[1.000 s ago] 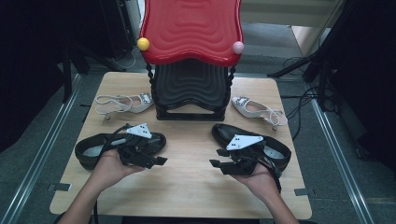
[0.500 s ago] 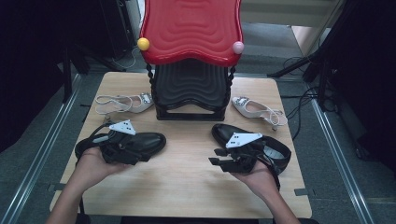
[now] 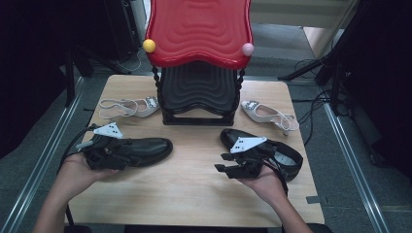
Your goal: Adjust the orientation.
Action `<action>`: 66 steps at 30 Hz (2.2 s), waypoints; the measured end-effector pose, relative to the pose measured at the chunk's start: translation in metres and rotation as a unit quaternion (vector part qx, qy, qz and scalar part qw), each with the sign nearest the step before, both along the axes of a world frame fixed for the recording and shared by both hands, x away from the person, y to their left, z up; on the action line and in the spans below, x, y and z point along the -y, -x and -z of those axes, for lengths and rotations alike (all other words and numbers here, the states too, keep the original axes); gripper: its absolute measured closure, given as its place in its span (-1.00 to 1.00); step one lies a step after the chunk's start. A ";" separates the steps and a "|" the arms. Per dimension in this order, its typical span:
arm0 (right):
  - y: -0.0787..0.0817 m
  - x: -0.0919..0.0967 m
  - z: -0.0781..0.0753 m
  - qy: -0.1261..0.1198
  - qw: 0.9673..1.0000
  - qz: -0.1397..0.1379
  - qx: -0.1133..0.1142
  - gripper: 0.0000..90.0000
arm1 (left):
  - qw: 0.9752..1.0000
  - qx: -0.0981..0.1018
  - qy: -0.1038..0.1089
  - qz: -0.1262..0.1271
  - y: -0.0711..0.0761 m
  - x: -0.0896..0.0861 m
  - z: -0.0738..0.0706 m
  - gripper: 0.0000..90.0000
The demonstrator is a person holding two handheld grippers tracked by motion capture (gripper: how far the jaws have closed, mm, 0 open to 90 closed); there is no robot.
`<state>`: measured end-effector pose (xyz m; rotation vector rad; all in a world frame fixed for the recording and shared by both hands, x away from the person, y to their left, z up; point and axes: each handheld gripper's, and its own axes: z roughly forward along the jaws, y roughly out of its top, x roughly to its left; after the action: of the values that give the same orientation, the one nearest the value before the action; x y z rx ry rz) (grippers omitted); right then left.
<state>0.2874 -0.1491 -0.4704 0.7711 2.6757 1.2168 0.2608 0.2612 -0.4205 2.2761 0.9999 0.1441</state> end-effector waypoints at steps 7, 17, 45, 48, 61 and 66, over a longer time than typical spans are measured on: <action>-0.002 -0.003 0.003 0.011 1.000 -0.005 -0.004 0.17 | 1.000 0.006 -0.007 -0.012 0.006 -0.018 -0.003 -0.03; -0.005 -0.007 0.005 0.016 1.000 -0.012 -0.005 0.16 | 0.999 -0.002 -0.009 -0.045 0.012 -0.048 -0.003 -0.07; -0.004 -0.013 0.011 0.036 0.999 -0.019 -0.012 0.11 | 0.999 -0.029 0.005 -0.033 -0.020 -0.049 0.051 0.07; -0.004 -0.013 0.012 0.037 0.999 -0.019 -0.011 0.11 | 0.999 -0.028 0.010 -0.033 -0.025 -0.045 0.054 0.14; -0.003 -0.010 0.011 0.032 0.999 -0.011 -0.006 0.11 | 0.996 -0.061 0.064 -0.016 -0.026 -0.048 0.049 0.72; -0.003 -0.009 0.012 0.033 0.999 -0.006 -0.002 0.10 | 0.996 -0.064 0.057 -0.006 -0.024 -0.038 0.044 0.78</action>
<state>0.2904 -0.1400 -0.4822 0.7495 2.7139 1.1241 0.2852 0.2995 -0.4643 2.1984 1.0592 -0.0530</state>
